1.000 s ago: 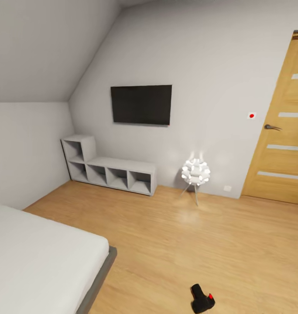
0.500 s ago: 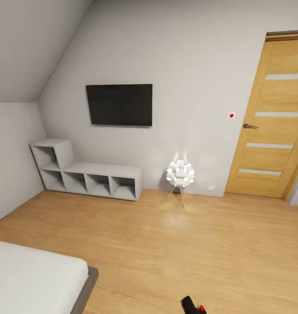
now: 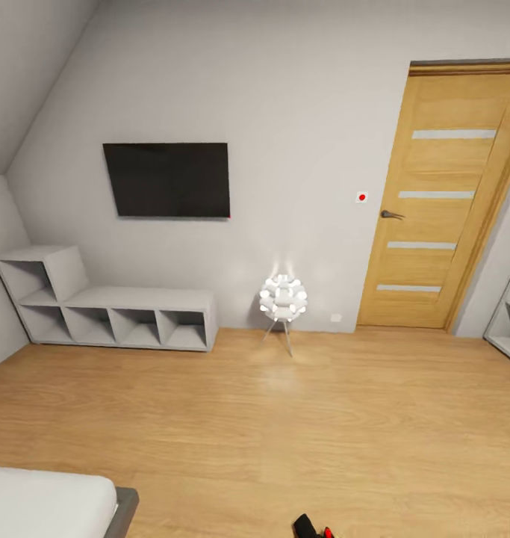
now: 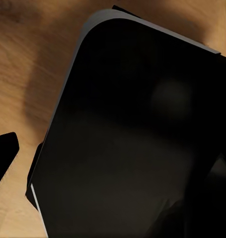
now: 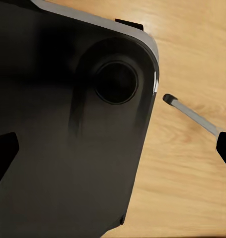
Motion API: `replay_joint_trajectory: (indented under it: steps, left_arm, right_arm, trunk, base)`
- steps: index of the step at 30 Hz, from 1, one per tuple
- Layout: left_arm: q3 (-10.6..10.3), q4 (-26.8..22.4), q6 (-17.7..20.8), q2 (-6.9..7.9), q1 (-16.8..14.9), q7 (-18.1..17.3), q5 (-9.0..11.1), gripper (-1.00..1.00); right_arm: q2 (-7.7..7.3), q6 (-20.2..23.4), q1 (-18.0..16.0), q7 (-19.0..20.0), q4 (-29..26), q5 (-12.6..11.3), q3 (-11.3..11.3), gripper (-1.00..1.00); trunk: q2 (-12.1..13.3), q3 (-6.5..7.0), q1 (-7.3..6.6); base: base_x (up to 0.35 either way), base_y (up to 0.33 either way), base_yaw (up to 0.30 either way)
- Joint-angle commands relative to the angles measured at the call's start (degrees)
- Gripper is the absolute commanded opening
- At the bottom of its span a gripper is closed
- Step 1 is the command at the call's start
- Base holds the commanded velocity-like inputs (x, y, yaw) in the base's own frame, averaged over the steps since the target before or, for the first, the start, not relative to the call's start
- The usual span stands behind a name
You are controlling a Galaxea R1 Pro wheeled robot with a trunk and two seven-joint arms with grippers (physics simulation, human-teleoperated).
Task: Attach the digital camera to the camera tripod in the bedroom.
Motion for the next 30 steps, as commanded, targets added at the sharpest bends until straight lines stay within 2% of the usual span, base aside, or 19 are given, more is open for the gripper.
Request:
replay_joint_trajectory:
  steps: [1,22,30]
  left_arm:
    - [-0.1,-0.1,-0.1,0.0,0.0,0.0,0.3,1.0]
    - [0.1,-0.1,-0.1,0.0,0.0,0.0,0.4,1.0]
    - [0.0,-0.1,-0.1,0.0,0.0,0.0,0.3,1.0]
  right_arm:
    - [-0.01,-0.1,0.0,-0.1,0.0,0.4,-0.1,1.0]
    - [0.05,-0.1,0.0,0.0,0.0,0.4,-0.1,1.0]
    - [0.05,-0.1,0.0,0.0,0.0,0.4,-0.1,1.0]
  trunk:
    - [0.0,-0.04,0.0]
    - [0.0,-0.04,0.0]
    - [0.0,-0.04,0.0]
  base:
    - [0.006,0.0,-0.244]
    - [0.003,0.001,-0.244]
    - [0.171,0.139,-0.244]
